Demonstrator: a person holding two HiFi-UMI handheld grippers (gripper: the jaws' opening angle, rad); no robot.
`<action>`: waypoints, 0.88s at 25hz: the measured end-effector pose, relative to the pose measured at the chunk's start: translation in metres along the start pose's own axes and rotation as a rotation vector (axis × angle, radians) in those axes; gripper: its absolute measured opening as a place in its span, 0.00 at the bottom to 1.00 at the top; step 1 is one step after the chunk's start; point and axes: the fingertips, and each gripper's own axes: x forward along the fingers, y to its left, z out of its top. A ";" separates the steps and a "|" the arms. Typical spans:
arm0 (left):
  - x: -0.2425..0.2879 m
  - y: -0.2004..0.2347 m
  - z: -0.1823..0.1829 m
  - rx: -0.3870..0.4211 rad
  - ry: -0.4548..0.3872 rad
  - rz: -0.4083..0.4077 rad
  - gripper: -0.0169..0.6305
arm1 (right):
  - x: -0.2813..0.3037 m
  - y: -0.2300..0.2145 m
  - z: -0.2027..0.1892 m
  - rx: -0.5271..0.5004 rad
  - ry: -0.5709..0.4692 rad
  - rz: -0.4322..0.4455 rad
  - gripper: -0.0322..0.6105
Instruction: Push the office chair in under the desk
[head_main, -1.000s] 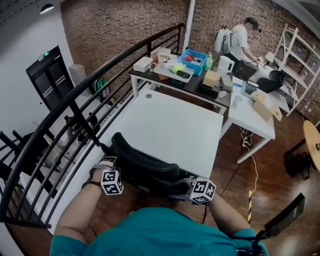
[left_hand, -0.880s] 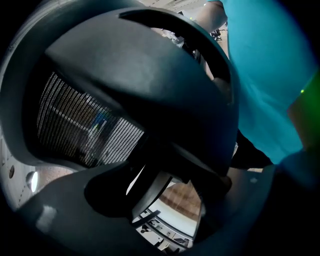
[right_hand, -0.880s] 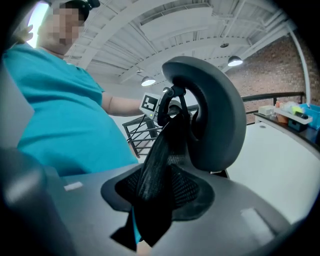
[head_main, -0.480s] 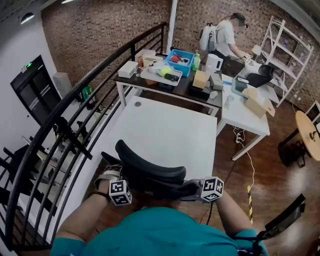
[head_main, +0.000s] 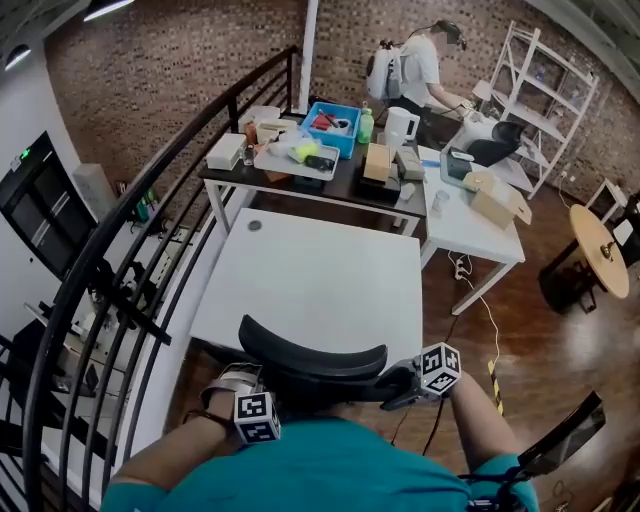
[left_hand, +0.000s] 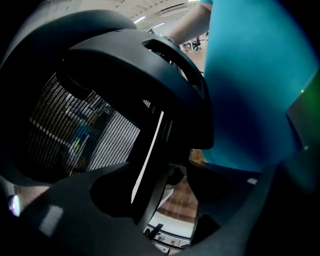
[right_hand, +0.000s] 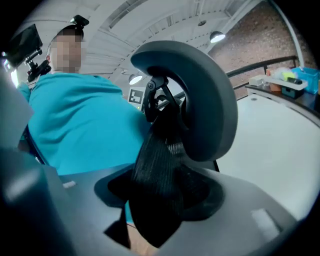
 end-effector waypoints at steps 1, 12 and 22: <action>0.000 -0.001 0.001 0.004 -0.011 -0.025 0.53 | 0.001 -0.002 -0.003 0.018 0.016 0.015 0.47; -0.023 -0.008 0.008 -0.051 -0.318 -0.300 0.40 | 0.007 -0.015 -0.008 0.072 0.033 -0.003 0.51; -0.090 0.037 0.030 -0.521 -0.515 -0.083 0.42 | -0.072 0.023 0.058 -0.082 -0.344 0.012 0.33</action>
